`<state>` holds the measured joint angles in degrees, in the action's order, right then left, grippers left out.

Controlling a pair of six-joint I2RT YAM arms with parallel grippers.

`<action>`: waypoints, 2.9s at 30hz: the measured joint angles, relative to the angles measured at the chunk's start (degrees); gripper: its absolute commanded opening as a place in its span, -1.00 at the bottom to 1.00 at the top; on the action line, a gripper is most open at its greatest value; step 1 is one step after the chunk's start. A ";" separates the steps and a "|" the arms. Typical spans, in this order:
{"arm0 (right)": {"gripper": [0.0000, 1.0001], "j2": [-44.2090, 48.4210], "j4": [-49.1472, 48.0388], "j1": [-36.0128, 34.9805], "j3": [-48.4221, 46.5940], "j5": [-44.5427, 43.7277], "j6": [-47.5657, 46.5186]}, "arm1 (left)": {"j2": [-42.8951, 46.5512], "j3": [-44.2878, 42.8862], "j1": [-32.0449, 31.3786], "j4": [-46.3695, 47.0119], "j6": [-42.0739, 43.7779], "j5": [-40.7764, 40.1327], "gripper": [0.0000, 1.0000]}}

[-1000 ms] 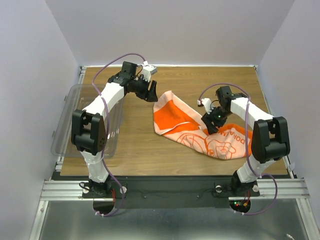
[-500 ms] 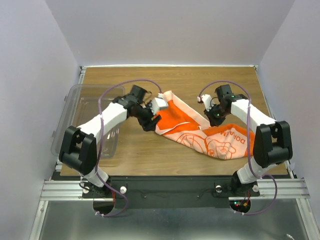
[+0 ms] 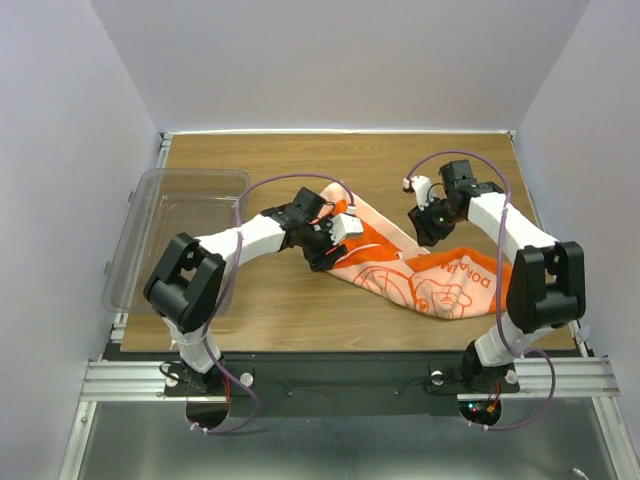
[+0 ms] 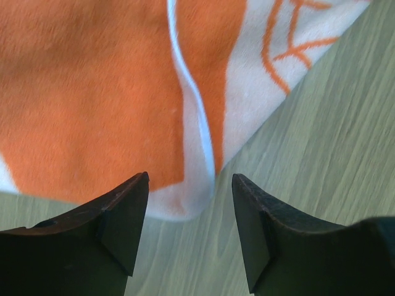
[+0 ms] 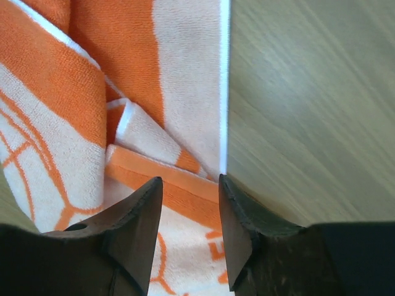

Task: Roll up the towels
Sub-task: Flatten the towel

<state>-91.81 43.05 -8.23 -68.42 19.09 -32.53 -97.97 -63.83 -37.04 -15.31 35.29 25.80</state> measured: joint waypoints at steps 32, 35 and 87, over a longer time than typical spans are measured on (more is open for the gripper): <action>-0.99 -0.37 3.74 1.25 -1.84 2.93 0.46 | -3.76 -2.25 -2.47 -1.27 -4.42 -0.04 -1.00; -0.99 1.16 6.16 6.45 -9.70 6.01 0.07 | 0.98 -1.42 -2.23 -4.02 -3.78 0.79 -1.00; -0.99 13.60 15.56 34.14 -32.79 18.97 6.45 | 11.04 -42.82 2.27 -22.62 -9.66 1.09 -0.88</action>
<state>-78.22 58.61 25.91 -101.21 38.06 -26.09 -86.94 -106.65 -34.76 -37.93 25.63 26.89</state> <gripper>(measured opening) 0.046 0.046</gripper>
